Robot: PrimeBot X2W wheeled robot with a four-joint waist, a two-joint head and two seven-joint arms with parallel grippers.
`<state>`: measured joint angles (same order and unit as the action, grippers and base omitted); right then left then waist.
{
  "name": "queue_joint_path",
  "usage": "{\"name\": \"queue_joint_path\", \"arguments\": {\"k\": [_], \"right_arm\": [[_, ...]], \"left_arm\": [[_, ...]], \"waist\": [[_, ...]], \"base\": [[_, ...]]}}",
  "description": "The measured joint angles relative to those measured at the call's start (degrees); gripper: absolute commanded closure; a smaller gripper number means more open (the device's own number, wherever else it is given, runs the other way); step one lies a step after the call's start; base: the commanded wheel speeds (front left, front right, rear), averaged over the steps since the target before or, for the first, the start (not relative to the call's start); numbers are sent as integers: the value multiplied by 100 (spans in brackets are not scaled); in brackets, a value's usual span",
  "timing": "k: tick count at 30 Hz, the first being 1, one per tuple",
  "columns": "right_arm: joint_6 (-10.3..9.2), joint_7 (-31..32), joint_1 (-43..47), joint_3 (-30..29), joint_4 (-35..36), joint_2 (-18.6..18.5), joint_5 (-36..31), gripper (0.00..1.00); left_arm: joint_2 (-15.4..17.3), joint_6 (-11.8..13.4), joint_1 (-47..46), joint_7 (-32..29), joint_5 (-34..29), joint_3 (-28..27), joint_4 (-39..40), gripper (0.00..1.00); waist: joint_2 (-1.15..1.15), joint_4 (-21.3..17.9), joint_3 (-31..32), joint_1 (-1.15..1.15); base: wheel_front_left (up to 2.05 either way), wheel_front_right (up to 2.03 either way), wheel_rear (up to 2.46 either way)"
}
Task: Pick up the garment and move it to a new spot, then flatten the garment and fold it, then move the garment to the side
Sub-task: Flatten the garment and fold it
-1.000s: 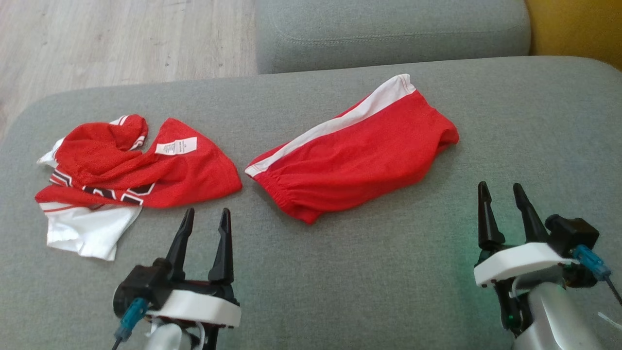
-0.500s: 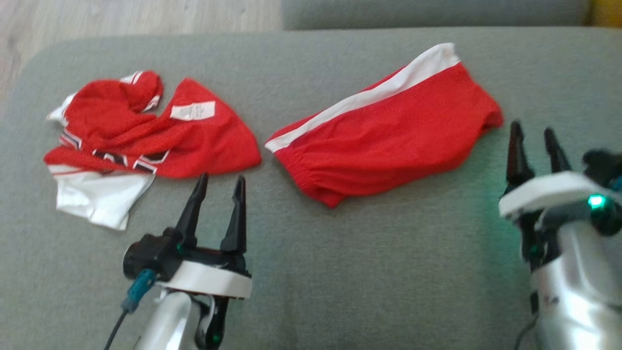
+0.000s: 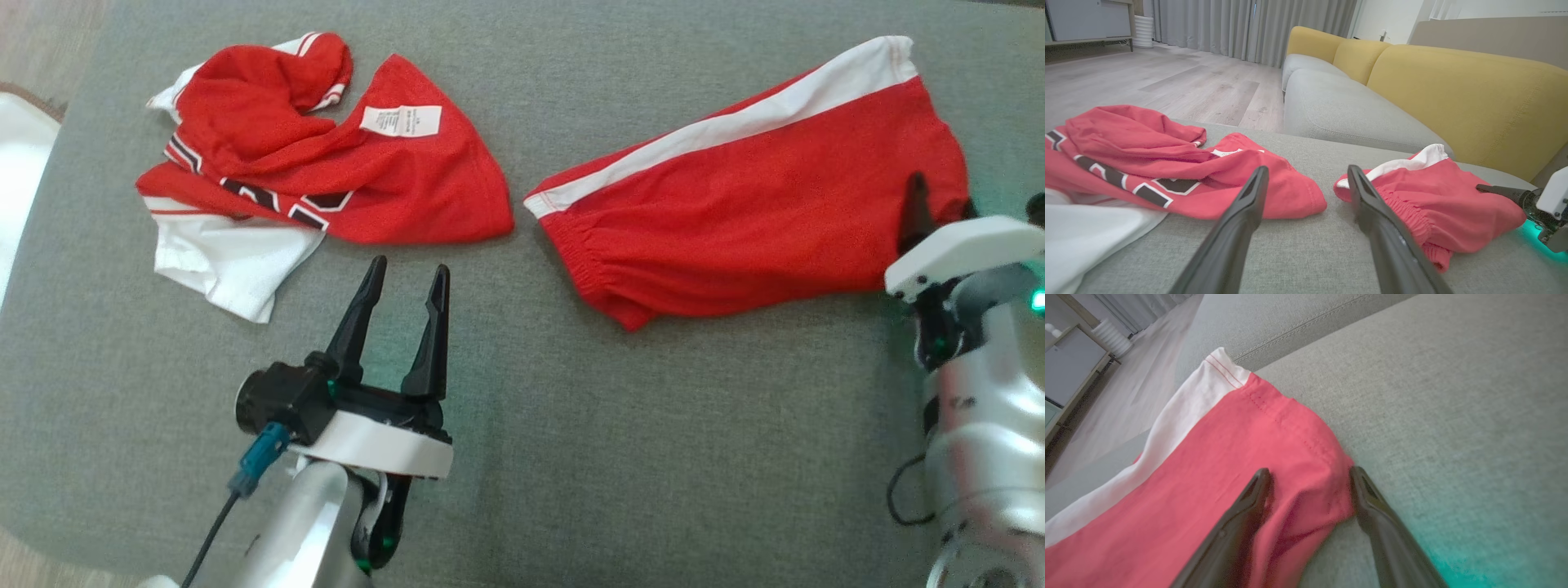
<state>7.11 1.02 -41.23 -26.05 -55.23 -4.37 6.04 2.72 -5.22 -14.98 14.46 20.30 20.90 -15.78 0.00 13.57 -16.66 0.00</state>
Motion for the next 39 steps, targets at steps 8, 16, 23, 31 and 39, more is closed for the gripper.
{"name": "queue_joint_path", "arguments": {"k": [8,16,23,31,39], "right_arm": [[0,0,-438,-435,-530,-20,-924,0],[0,-313,-542,-144,-1124,-20,-1112,100],[0,-803,-622,308,-1585,12,-735,100],[0,-1216,-600,86,-1572,-92,-365,100],[0,-1372,-210,-294,-1444,-589,-30,100]], "left_arm": [[-2,33,-2,0,41,116,15,0],[-2,68,-3,0,97,91,12,0],[-2,67,-3,0,89,-45,-4,0],[-3,58,14,0,98,-202,-10,0],[-3,18,62,0,98,-249,34,0]], "waist": [[0,41,-61,0],[0,-87,71,0],[0,-199,212,0],[0,-332,345,0],[0,-429,547,0]], "base": [[0,0,0],[0,0,0],[0,0,0],[0,0,0],[0,0,0]]}}
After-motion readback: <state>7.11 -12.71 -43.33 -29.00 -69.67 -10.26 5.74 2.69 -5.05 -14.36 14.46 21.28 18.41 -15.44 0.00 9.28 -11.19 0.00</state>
